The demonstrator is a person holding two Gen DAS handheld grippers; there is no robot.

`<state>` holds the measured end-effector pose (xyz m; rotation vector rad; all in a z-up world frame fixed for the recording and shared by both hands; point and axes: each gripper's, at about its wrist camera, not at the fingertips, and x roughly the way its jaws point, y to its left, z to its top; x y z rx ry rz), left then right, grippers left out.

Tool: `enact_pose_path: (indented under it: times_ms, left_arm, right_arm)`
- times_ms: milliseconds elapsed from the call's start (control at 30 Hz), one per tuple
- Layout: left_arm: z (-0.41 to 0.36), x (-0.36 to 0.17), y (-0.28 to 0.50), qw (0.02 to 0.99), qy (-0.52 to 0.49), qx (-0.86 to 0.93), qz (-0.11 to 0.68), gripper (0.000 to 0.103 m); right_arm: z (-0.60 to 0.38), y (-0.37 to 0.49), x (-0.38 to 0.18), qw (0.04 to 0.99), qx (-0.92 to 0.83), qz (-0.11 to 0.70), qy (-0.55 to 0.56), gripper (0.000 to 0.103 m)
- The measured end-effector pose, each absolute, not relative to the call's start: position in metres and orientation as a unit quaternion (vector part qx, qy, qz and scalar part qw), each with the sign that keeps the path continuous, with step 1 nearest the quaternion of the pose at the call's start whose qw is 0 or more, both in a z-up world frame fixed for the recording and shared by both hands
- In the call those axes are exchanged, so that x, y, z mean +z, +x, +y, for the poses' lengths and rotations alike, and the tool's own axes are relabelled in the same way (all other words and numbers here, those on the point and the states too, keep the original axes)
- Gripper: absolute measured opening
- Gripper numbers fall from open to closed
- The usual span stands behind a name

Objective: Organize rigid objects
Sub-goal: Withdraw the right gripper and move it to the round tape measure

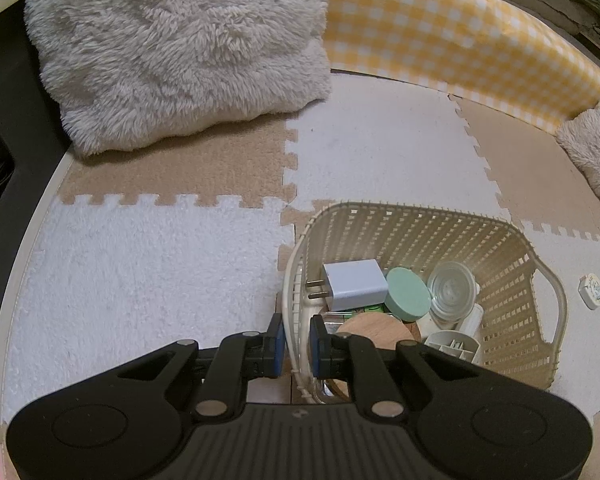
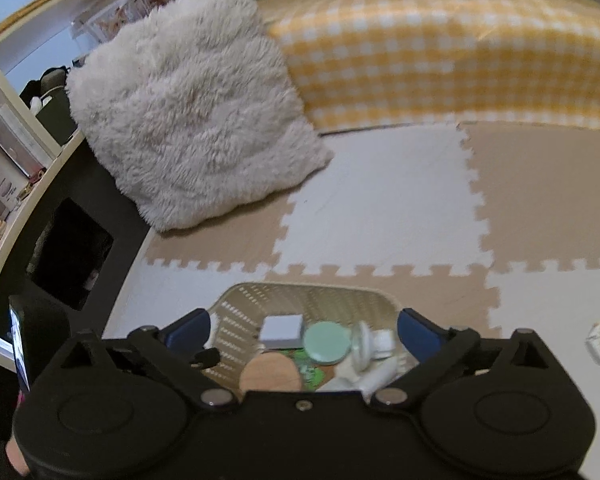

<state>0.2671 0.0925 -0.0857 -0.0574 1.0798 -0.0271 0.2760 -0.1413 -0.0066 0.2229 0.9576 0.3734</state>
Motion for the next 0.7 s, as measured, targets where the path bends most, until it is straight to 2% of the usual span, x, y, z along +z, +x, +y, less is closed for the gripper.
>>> enact_pose_path:
  times_ms: [433, 700]
  left_arm:
    - [0.1, -0.086, 0.268, 0.855, -0.061, -0.012, 0.515, 0.012]
    - [0.105, -0.087, 0.268, 0.854, -0.081, -0.006, 0.514, 0.007]
  right_arm:
    - [-0.218, 0.268, 0.001, 0.903, 0.096, 0.416, 0.054, 0.103]
    - [-0.271, 0.266, -0.022, 0.918, 0.02, 0.396, 0.036, 0.103]
